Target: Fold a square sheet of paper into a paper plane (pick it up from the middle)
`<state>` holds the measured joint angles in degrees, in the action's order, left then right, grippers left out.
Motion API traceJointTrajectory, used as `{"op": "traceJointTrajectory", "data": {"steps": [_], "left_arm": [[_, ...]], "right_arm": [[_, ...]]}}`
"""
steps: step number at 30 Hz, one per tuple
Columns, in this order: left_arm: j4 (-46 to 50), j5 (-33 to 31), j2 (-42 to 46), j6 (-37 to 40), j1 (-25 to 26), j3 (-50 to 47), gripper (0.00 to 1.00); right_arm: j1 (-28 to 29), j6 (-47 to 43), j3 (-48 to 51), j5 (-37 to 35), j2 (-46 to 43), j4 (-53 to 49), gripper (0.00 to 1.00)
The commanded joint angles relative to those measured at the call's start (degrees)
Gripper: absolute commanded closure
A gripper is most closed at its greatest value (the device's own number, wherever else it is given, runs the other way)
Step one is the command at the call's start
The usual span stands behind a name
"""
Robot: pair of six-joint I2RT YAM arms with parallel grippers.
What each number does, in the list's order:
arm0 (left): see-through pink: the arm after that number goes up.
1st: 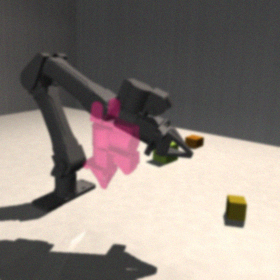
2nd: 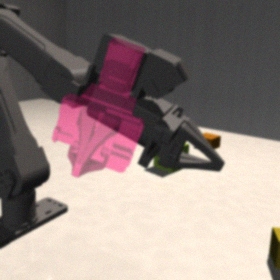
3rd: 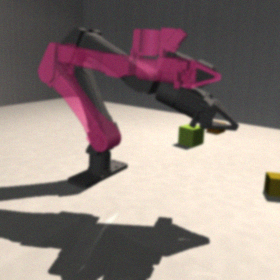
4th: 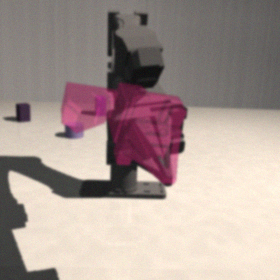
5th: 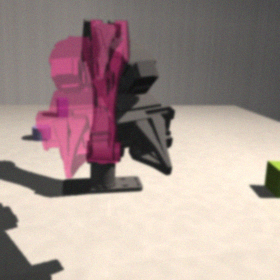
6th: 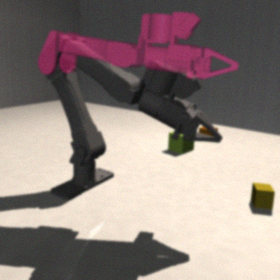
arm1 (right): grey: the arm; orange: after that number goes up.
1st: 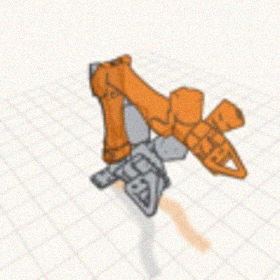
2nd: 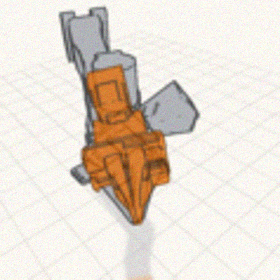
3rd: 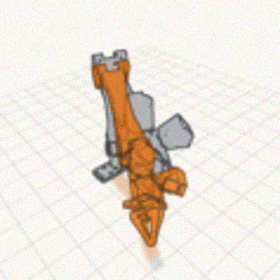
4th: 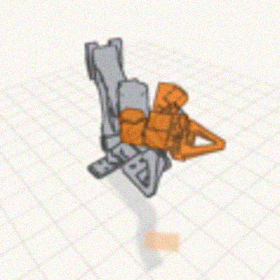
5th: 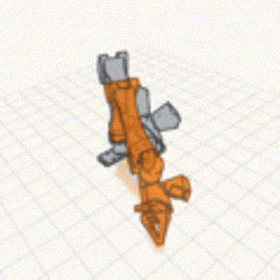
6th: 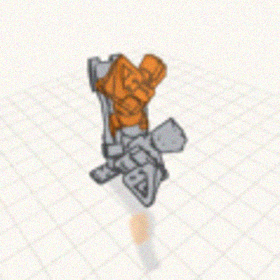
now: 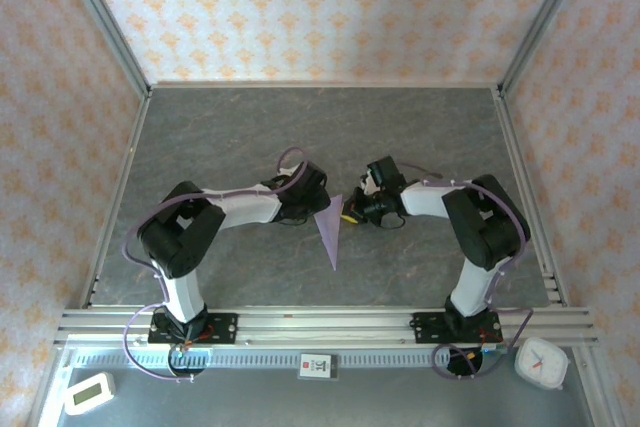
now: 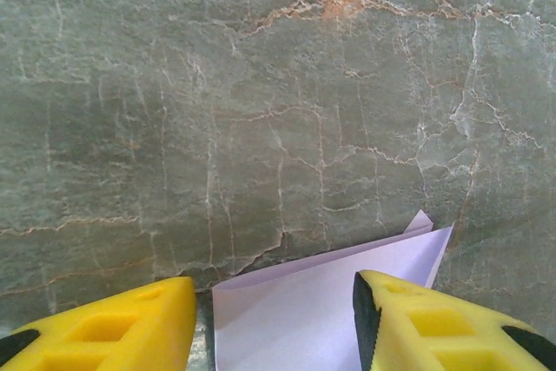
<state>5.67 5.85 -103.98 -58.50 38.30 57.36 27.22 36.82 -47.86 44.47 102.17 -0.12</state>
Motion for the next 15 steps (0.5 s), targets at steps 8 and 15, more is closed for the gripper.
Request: {"op": "traceJointTrajectory", "data": {"steps": [8,15], "left_arm": [[-15.01,6.4,1.25,-0.62,1.94,-5.09,0.53],[-26.87,10.79,5.24,-1.96,2.13,-10.0,0.58]], "right_arm": [[0.29,-2.08,1.39,-0.04,1.8,0.67,1.0],[0.29,-2.2,2.46,0.0,1.98,1.16,1.0]]}}
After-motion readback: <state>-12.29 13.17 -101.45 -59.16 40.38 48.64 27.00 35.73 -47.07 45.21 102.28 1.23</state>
